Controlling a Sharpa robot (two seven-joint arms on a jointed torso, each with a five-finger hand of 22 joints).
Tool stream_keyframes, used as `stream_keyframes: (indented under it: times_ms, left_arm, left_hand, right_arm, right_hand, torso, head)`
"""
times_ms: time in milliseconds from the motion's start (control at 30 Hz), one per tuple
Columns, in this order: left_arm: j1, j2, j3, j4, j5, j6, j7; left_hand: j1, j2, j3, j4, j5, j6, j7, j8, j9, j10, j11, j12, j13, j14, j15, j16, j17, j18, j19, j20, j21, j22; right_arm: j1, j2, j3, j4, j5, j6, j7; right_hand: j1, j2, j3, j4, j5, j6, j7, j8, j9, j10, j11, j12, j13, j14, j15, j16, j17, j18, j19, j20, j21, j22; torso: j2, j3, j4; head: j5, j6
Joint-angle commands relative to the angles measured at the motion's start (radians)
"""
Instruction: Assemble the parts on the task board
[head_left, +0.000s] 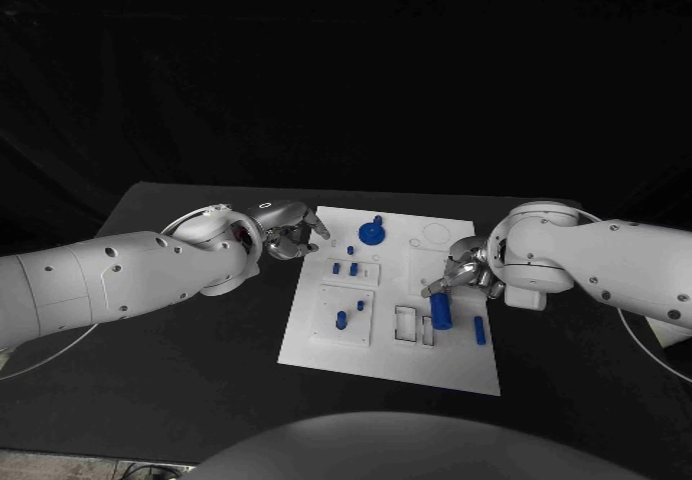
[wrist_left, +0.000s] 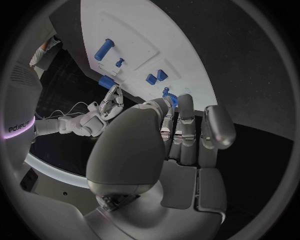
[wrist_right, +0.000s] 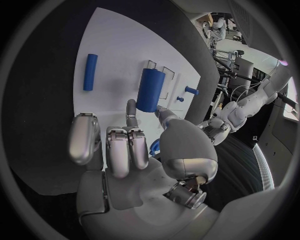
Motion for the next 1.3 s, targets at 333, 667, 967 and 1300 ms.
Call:
stream_keyframes:
  times_ms: [333,667,967,1300]
  left_arm:
    - [0.0,0.012,0.0,-0.003,0.005,0.017,0.001]
    - [0.0,0.011,0.0,-0.002,0.005,0.023,-0.004]
    - [0.0,0.014,0.001,-0.002,0.005,0.027,-0.005]
    - [0.0,0.016,0.001,-0.002,0.005,0.036,-0.009]
  left_hand:
    - [0.005,-0.002,0.006,0.003,0.006,0.0,0.009,0.002,0.0,0.005,0.004,0.005,0.001,0.002,-0.001,-0.001,-0.001,0.005,-0.004,0.005,-0.001,0.155]
    - [0.005,-0.002,0.006,0.003,0.006,0.0,0.009,0.002,0.0,0.005,0.004,0.005,0.001,0.002,-0.001,-0.001,-0.001,0.005,-0.004,0.005,-0.001,0.155]
    - [0.005,-0.002,0.006,0.003,0.006,0.0,0.009,0.002,0.0,0.005,0.004,0.005,0.001,0.002,-0.001,-0.001,-0.001,0.005,-0.004,0.005,-0.001,0.155]
    - [0.005,-0.002,0.006,0.003,0.007,-0.001,0.008,0.002,-0.001,0.005,0.005,0.005,0.001,0.002,0.0,0.0,0.0,0.004,-0.003,0.005,0.001,0.155]
  right_arm:
    - [-0.005,0.066,0.0,-0.031,0.099,0.029,-0.007]
    - [-0.018,0.103,0.0,-0.049,0.111,0.044,-0.007]
    - [-0.026,0.121,0.0,-0.058,0.114,0.05,-0.009]
    - [-0.031,0.128,0.0,-0.064,0.106,0.054,-0.011]
  right_hand:
    - [0.009,0.007,0.013,-0.001,0.007,-0.013,0.004,-0.01,0.004,0.104,-0.004,0.004,0.263,0.104,-0.001,0.003,0.263,0.01,-0.012,0.002,-0.015,0.155]
    - [0.008,0.007,0.015,-0.002,0.006,-0.016,0.006,-0.012,0.006,0.104,-0.003,0.004,0.263,0.104,-0.001,0.003,0.263,0.01,-0.011,0.003,-0.014,0.156]
    - [-0.003,0.009,0.016,0.001,-0.02,-0.018,0.009,-0.02,0.01,0.104,0.0,0.004,0.263,0.104,0.001,0.003,0.263,0.01,-0.01,0.005,-0.015,0.156]
    - [-0.029,0.014,0.006,0.011,-0.148,-0.021,0.014,-0.042,0.015,0.104,0.005,0.004,0.263,0.104,0.005,0.003,0.263,0.01,-0.009,0.009,-0.023,0.156]
  torso:
    - [-0.001,-0.0002,0.002]
    - [0.0,-0.001,0.0001]
    - [0.001,-0.0007,-0.0005]
    - [0.0,0.0,-0.0005]
  head:
    - [-0.01,0.0]
    - [-0.004,0.0]
    - [-0.003,0.0]
    - [0.001,0.0]
